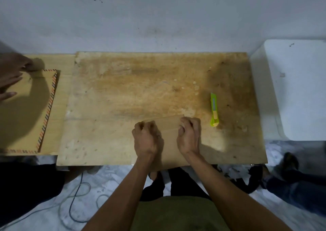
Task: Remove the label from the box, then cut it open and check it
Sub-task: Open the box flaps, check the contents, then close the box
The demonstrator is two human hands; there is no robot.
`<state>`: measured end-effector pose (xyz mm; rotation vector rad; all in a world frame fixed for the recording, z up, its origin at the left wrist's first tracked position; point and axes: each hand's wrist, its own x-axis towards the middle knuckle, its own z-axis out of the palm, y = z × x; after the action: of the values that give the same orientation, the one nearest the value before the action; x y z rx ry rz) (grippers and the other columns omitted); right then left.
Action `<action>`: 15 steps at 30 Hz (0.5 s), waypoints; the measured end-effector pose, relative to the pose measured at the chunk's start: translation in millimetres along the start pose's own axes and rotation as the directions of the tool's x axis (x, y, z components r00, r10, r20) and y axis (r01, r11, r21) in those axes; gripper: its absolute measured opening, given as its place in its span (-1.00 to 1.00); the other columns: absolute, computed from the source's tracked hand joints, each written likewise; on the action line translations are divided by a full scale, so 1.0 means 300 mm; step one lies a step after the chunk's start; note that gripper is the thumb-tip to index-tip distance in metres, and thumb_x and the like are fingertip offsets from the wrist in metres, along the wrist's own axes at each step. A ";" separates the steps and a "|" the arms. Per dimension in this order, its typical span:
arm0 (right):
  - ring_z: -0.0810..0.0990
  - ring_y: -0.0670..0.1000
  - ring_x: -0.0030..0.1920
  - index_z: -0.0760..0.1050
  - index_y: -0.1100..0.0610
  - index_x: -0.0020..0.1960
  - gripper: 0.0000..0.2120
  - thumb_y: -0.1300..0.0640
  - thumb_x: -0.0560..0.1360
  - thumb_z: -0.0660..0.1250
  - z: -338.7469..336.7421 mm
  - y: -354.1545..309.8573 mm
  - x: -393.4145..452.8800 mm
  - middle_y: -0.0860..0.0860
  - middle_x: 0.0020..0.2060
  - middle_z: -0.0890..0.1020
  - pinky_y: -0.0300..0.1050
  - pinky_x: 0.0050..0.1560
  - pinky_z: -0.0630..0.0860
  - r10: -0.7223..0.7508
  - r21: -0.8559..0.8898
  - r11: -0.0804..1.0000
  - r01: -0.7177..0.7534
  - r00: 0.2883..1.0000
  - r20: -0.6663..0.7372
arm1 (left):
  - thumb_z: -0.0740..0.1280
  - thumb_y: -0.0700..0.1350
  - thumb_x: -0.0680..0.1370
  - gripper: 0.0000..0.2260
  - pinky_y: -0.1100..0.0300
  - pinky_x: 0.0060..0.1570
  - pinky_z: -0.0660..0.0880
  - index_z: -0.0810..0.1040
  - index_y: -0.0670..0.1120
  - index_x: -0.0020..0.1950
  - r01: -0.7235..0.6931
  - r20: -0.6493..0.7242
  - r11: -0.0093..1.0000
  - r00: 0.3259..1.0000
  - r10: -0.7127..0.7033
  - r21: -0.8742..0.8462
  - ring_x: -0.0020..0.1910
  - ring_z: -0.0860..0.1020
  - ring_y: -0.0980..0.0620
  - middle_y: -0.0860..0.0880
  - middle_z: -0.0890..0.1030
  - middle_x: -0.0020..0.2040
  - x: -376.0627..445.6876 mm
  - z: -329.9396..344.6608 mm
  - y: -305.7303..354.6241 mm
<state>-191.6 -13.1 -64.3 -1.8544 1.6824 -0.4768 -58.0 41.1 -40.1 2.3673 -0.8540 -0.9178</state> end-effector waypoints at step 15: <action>0.10 0.08 0.58 0.32 0.16 0.49 -0.56 0.05 0.67 0.00 0.132 0.076 0.002 0.06 0.52 0.31 0.20 0.49 0.20 -0.178 -0.320 0.924 0.208 0.976 0.122 | -0.14 0.14 0.68 -0.45 -0.27 0.50 -0.24 -0.11 -0.01 0.64 -0.270 0.057 0.879 0.961 0.270 0.392 0.60 -0.25 -0.05 0.01 -0.18 0.64 0.083 0.138 -0.131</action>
<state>-184.8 -7.5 -109.2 -2.2635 1.6012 -0.1885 -58.0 43.8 -102.4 2.4820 -1.4475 -0.6787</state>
